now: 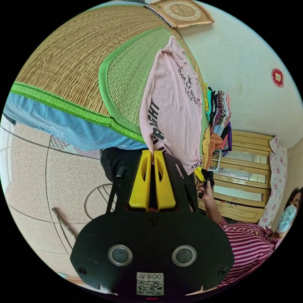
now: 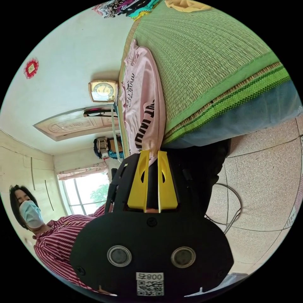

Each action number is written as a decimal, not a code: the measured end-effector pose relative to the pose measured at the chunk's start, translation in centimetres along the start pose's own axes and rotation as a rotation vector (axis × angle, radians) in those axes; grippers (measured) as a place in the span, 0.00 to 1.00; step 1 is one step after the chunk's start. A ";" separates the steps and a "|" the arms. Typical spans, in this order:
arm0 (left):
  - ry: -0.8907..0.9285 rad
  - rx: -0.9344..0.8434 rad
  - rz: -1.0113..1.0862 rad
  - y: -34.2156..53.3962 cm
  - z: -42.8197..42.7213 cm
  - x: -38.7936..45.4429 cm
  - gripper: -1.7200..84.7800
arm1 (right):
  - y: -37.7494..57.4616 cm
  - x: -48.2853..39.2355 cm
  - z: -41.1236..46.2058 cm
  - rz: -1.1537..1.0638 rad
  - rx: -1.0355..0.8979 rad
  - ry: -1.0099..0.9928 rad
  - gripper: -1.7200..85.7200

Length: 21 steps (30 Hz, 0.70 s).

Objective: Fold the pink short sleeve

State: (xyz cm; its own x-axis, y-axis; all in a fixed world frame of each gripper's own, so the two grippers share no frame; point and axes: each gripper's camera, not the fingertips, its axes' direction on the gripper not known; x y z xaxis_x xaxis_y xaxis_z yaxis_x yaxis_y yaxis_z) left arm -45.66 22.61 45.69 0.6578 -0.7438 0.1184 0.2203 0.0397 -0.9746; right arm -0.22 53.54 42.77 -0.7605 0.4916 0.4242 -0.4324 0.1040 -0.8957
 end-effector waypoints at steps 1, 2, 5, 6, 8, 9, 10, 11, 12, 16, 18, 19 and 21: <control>0.010 0.006 0.002 0.0 -0.1 -0.1 0.05 | 0.1 -0.5 -0.3 -0.006 0.002 -0.017 0.05; 0.032 0.023 0.010 -0.1 -0.6 -0.2 0.04 | 0.3 -1.1 -0.7 -0.014 0.009 -0.032 0.04; 0.025 0.076 0.042 0.1 -2.6 -0.5 0.04 | 1.0 -3.4 -2.4 -0.059 0.029 -0.037 0.03; 0.006 0.089 0.044 0.1 -3.2 -0.9 0.04 | 1.2 -3.7 -2.8 -0.064 0.037 -0.029 0.03; -0.024 0.096 0.025 0.1 -3.7 -2.0 0.04 | 1.8 -4.2 -4.4 -0.067 0.070 -0.029 0.03; -0.017 0.102 0.003 0.1 -3.7 -2.9 0.04 | 1.8 -4.1 -4.6 -0.063 0.074 -0.033 0.03; -0.006 0.104 -0.007 0.1 -3.6 -3.3 0.04 | 2.0 -3.9 -4.9 -0.052 0.082 -0.044 0.03; 0.016 0.105 -0.026 0.1 -3.2 -4.1 0.05 | 2.2 -3.7 -4.8 -0.043 0.092 -0.071 0.03; 0.027 0.105 -0.036 0.2 -2.7 -4.7 0.06 | 2.3 -3.6 -4.7 -0.038 0.094 -0.089 0.03; 0.084 0.088 -0.063 0.3 -1.1 -6.3 0.09 | 2.9 -3.8 -3.6 -0.026 0.096 -0.150 0.04; 0.100 0.085 -0.087 0.2 -0.3 -7.3 0.10 | 3.1 -4.0 -3.1 -0.020 0.092 -0.154 0.04; 0.101 0.082 -0.091 0.2 -0.1 -7.5 0.10 | 3.1 -4.3 -2.9 -0.019 0.092 -0.163 0.05; 0.096 0.070 -0.099 0.1 0.5 -8.2 0.10 | 3.3 -4.8 -2.7 -0.023 0.105 -0.173 0.05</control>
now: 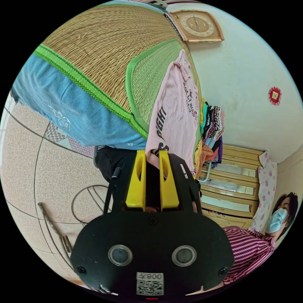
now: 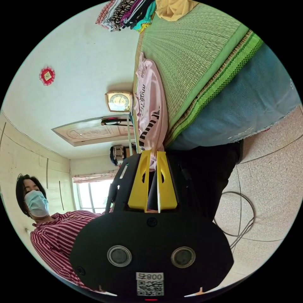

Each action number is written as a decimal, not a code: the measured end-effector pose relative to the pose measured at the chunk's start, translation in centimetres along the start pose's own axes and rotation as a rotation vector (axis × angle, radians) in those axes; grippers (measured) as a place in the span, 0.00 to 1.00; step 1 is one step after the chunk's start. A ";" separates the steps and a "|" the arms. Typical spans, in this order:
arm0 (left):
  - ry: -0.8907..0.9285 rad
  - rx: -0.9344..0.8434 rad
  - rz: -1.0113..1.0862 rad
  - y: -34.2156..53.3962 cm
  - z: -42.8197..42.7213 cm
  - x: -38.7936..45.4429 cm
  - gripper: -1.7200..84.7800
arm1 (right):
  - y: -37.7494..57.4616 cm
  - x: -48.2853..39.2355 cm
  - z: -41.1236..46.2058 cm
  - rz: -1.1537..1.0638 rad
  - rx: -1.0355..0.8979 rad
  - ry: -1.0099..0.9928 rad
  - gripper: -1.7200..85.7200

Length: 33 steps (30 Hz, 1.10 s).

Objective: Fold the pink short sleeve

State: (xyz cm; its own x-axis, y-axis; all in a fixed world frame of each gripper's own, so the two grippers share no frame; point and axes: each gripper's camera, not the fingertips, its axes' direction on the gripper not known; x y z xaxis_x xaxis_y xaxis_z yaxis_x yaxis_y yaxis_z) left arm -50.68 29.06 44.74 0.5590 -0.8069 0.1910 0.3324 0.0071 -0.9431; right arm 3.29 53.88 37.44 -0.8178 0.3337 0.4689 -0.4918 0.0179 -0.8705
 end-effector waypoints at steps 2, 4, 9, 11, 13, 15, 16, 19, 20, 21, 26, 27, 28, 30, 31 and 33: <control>-0.001 -0.003 -0.003 -0.1 0.3 -0.5 0.10 | 0.1 -0.6 0.6 -0.004 -0.003 0.001 0.05; 0.004 -0.005 -0.007 -0.1 0.6 -1.1 0.09 | 0.2 -1.0 1.3 -0.004 -0.014 0.004 0.05; 0.012 -0.011 -0.002 0.1 1.2 -2.6 0.07 | 0.8 -1.7 2.7 -0.007 -0.015 0.010 0.05; 0.013 -0.014 0.003 0.3 1.3 -3.1 0.06 | 1.2 -2.0 3.5 -0.005 -0.022 0.007 0.05; 0.019 -0.012 0.007 0.5 1.4 -3.6 0.05 | 1.5 -2.3 3.9 -0.007 -0.022 0.009 0.04; 0.035 -0.001 0.029 0.9 1.0 -4.0 0.04 | 1.6 -3.0 4.2 -0.014 -0.028 0.004 0.04; 0.042 0.001 0.038 1.0 0.9 -4.0 0.04 | 1.7 -3.7 4.2 -0.026 -0.036 0.010 0.04; 0.087 0.033 0.093 1.6 -0.6 -4.0 0.04 | 2.1 -6.1 3.9 -0.078 -0.061 0.007 0.03; 0.098 0.038 0.119 1.9 -1.3 -3.9 0.03 | 2.3 -7.2 3.4 -0.102 -0.066 -0.004 0.03; 0.099 0.045 0.145 2.2 -2.0 -3.9 0.03 | 2.5 -7.8 3.2 -0.115 -0.068 -0.012 0.03; 0.177 0.118 0.202 4.3 -5.2 -5.0 0.03 | 4.1 -12.3 0.1 -0.208 -0.073 -0.064 0.03; 0.199 0.135 0.212 4.9 -5.9 -5.5 0.03 | 4.3 -12.8 -0.1 -0.217 -0.076 -0.066 0.03; 0.208 0.143 0.217 5.2 -6.3 -5.7 0.03 | 4.8 -13.7 -0.7 -0.236 -0.082 -0.075 0.03; 0.249 0.174 0.236 6.7 -7.7 -6.8 0.03 | 5.7 -14.9 -1.3 -0.263 -0.093 -0.085 0.03; 0.260 0.181 0.241 7.1 -8.0 -7.1 0.03 | 6.3 -15.7 -1.7 -0.277 -0.095 -0.090 0.03; 0.278 0.199 0.248 8.7 -9.1 -8.7 0.03 | 7.3 -16.5 -2.2 -0.290 -0.096 -0.101 0.03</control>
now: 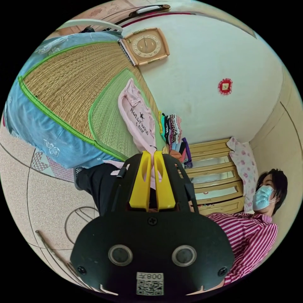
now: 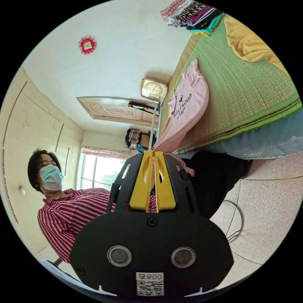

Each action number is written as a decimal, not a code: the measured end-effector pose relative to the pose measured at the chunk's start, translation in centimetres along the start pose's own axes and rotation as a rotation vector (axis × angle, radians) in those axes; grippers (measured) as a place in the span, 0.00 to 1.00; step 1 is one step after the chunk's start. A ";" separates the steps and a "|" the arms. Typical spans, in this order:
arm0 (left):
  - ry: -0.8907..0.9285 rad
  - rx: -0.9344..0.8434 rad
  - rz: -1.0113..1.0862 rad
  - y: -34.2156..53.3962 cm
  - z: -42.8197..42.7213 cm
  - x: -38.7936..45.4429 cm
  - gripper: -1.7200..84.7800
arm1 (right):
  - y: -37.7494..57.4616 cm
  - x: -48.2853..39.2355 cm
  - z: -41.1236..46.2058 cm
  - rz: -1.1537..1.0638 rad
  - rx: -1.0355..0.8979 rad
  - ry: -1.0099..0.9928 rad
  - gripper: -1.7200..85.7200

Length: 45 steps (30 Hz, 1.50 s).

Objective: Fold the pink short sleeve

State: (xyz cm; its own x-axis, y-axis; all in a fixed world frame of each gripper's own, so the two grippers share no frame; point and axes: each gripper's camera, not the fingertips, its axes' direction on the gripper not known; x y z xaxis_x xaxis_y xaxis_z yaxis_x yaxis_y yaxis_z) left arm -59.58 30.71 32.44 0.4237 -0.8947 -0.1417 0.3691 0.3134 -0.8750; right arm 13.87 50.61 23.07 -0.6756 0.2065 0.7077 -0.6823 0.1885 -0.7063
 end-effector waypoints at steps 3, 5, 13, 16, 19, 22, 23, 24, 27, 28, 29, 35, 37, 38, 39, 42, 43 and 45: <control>0.010 0.001 -0.006 2.3 -1.6 -1.5 0.03 | 1.5 -1.1 -0.3 -0.008 0.012 -0.018 0.02; 0.013 0.002 -0.013 3.7 -2.3 -2.6 0.03 | 2.9 -1.5 -0.1 0.000 0.012 -0.012 0.02; 0.074 0.010 -0.048 9.5 -4.3 -7.0 0.03 | 6.4 -2.9 2.1 0.009 -0.001 -0.026 0.03; 0.095 0.014 -0.041 11.2 -5.0 -8.3 0.03 | 7.3 -3.6 2.5 0.003 0.001 -0.028 0.03; 0.115 0.020 -0.026 12.6 -5.7 -9.2 0.03 | 8.0 -4.6 2.7 -0.015 0.012 -0.037 0.03; 0.137 0.020 -0.004 13.9 -6.2 -10.0 0.03 | 8.6 -5.8 2.8 -0.035 0.022 -0.048 0.03; 0.145 0.021 0.007 14.4 -6.4 -10.3 0.03 | 8.8 -6.3 2.9 -0.046 0.024 -0.050 0.03; 0.155 0.022 0.020 14.8 -6.6 -10.5 0.03 | 9.0 -6.6 3.0 -0.052 0.025 -0.051 0.03; 0.178 0.027 0.053 15.8 -7.1 -11.0 0.03 | 9.5 -7.8 3.3 -0.079 0.027 -0.051 0.03; 0.182 0.028 0.060 16.0 -7.2 -11.1 0.03 | 9.8 -8.3 3.5 -0.087 0.029 -0.053 0.03; 0.191 0.030 0.071 16.4 -7.4 -11.4 0.03 | 10.0 -8.7 3.6 -0.095 0.034 -0.056 0.03; 0.239 0.041 0.118 18.5 -8.0 -12.8 0.03 | 11.4 -10.6 4.2 -0.136 0.053 -0.066 0.03; 0.248 0.045 0.125 19.2 -8.2 -13.4 0.03 | 11.8 -11.0 4.4 -0.145 0.057 -0.069 0.03; 0.255 0.048 0.127 19.6 -8.3 -13.8 0.03 | 12.1 -11.2 4.5 -0.149 0.060 -0.070 0.03; 0.262 0.053 0.130 20.1 -8.4 -14.2 0.03 | 12.3 -11.3 4.6 -0.150 0.062 -0.071 0.03; 0.280 0.059 0.142 21.0 -8.6 -15.2 0.03 | 13.1 -11.7 4.9 -0.156 0.071 -0.076 0.03; 0.284 0.060 0.144 21.2 -8.6 -15.4 0.03 | 13.4 -11.9 5.0 -0.159 0.075 -0.078 0.03; 0.298 0.059 0.157 21.8 -8.7 -16.0 0.03 | 13.8 -12.2 5.2 -0.164 0.080 -0.080 0.03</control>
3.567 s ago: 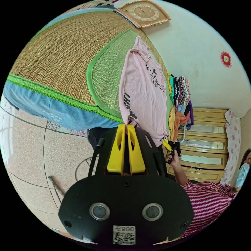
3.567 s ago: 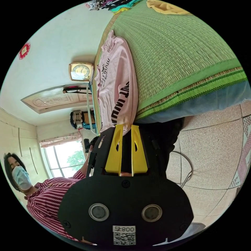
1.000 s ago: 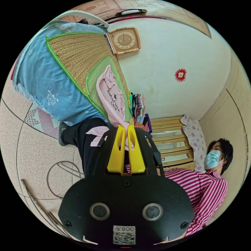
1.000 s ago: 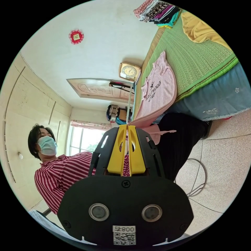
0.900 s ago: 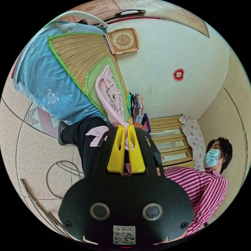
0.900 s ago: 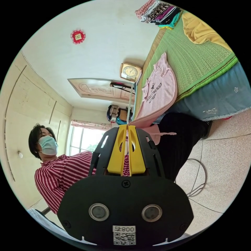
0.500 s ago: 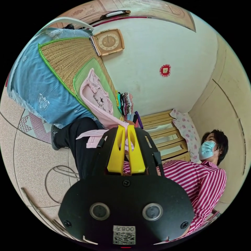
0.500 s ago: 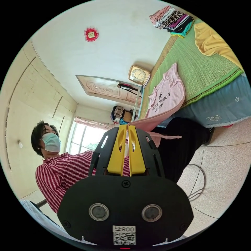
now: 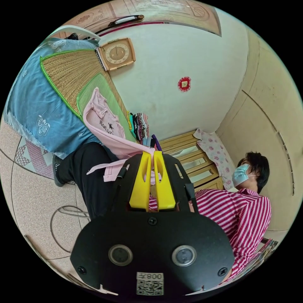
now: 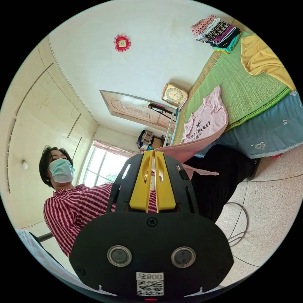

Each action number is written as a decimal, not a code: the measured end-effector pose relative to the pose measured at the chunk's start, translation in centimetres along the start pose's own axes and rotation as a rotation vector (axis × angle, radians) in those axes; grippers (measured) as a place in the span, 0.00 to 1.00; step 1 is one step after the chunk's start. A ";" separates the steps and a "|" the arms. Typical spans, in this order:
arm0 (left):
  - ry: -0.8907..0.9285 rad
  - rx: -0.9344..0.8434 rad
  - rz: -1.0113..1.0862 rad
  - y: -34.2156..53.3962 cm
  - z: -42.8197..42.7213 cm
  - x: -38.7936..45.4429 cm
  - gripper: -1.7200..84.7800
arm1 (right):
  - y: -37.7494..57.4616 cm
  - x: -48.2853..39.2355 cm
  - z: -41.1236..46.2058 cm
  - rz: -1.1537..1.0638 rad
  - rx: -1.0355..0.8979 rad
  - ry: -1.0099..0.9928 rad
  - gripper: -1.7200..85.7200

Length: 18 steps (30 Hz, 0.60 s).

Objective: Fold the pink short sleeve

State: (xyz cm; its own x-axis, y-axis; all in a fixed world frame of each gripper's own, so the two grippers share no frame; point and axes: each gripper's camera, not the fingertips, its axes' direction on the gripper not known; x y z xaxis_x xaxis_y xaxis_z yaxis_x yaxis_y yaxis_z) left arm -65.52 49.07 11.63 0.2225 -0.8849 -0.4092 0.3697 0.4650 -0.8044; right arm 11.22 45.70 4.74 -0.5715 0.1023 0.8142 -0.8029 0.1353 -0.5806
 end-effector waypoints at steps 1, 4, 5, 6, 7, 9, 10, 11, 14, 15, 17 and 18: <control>0.003 0.000 0.002 0.1 -0.1 -0.1 0.03 | 0.2 -0.2 0.1 -0.003 0.003 -0.001 0.03; 0.018 -0.001 0.012 0.7 -0.2 -0.7 0.03 | 0.6 -0.7 0.3 -0.007 0.011 0.000 0.03; 0.023 -0.001 0.016 0.9 -0.3 -0.9 0.03 | 0.6 -0.9 0.4 -0.010 0.014 0.000 0.03; 0.026 -0.002 0.020 1.0 -0.3 -1.1 0.03 | 0.6 -1.0 0.4 -0.010 0.016 0.001 0.03; 0.027 -0.003 0.022 1.1 -0.3 -1.2 0.03 | 0.6 -1.2 0.5 -0.014 0.019 0.000 0.03; 0.033 -0.007 0.029 1.2 -0.3 -1.5 0.03 | 0.6 -1.5 0.7 -0.022 0.022 -0.003 0.03; 0.034 -0.008 0.031 1.3 -0.3 -1.5 0.03 | 0.6 -1.6 0.8 -0.026 0.024 -0.006 0.03; 0.036 -0.012 0.037 1.3 -0.3 -1.6 0.03 | 0.6 -1.8 1.0 -0.029 0.024 -0.008 0.03; 0.035 -0.023 0.046 1.5 -0.3 -1.7 0.03 | 0.8 -2.0 1.3 -0.033 0.024 -0.010 0.03; 0.033 -0.026 0.048 1.6 -0.4 -1.8 0.03 | 0.9 -2.0 1.3 -0.033 0.025 -0.011 0.03; 0.033 -0.029 0.048 1.8 -0.4 -2.0 0.03 | 1.1 -2.0 1.5 -0.031 0.030 -0.019 0.03; 0.036 -0.029 0.046 1.9 -0.4 -2.2 0.03 | 1.2 -2.0 1.5 -0.030 0.031 -0.022 0.03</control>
State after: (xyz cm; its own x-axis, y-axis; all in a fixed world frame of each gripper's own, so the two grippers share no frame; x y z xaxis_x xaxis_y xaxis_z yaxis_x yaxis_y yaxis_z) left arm -65.67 51.91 10.85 0.2060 -0.8634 -0.4605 0.3332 0.5044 -0.7966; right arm 11.10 44.17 2.46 -0.5500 0.0772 0.8316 -0.8247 0.1070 -0.5554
